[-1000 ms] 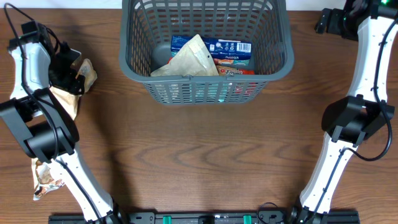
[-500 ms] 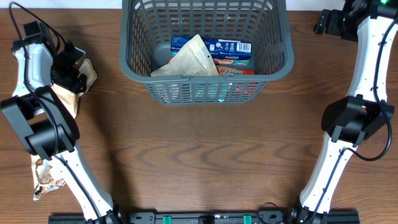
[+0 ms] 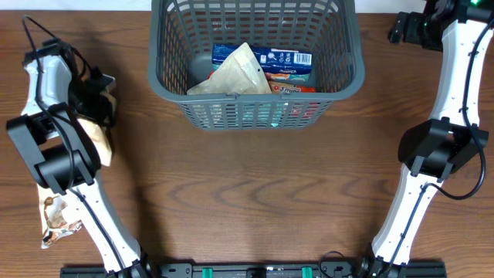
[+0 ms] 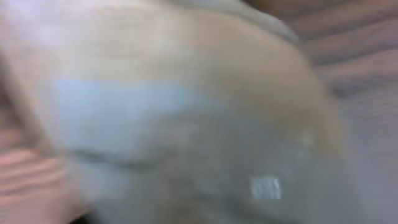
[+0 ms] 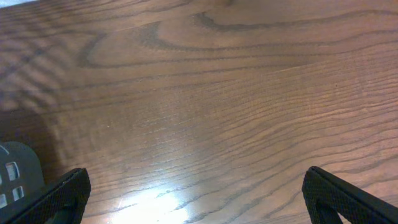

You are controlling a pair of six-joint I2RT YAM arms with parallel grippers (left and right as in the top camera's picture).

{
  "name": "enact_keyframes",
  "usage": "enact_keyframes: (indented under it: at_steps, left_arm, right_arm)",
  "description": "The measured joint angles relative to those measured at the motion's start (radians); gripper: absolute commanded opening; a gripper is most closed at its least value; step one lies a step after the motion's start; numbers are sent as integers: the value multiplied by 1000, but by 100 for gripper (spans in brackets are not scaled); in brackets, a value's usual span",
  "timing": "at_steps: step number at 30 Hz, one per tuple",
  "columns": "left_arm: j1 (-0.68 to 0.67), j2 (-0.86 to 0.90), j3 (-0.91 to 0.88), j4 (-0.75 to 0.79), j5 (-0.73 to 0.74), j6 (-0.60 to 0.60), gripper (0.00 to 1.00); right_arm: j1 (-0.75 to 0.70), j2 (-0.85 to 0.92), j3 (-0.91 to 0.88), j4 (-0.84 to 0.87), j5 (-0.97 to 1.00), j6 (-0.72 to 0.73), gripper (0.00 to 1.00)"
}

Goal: Pack container
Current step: 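Lower the left gripper onto the second beige pouch and grasp it, then carry the second pouch with the left gripper into the basket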

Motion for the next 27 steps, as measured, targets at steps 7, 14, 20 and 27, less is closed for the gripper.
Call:
enact_keyframes:
  at_steps: [7, 14, 20, 27]
  left_arm:
    - [-61, -10, -2, -43, 2, -125, 27]
    - [-126, -159, -9, -43, 3, -217, 25]
    - [-139, -444, -11, -45, 13, -321, 25]
    - [-201, -721, -11, -51, 5, -376, 21]
  right_arm:
    - [0, 0, 0, 2, 0, 0, 99]
    - [0, 0, 0, -3, 0, 0, 99]
    - [0, 0, -1, -8, 0, 0, 99]
    - [1, 0, -1, -11, 0, -1, 99]
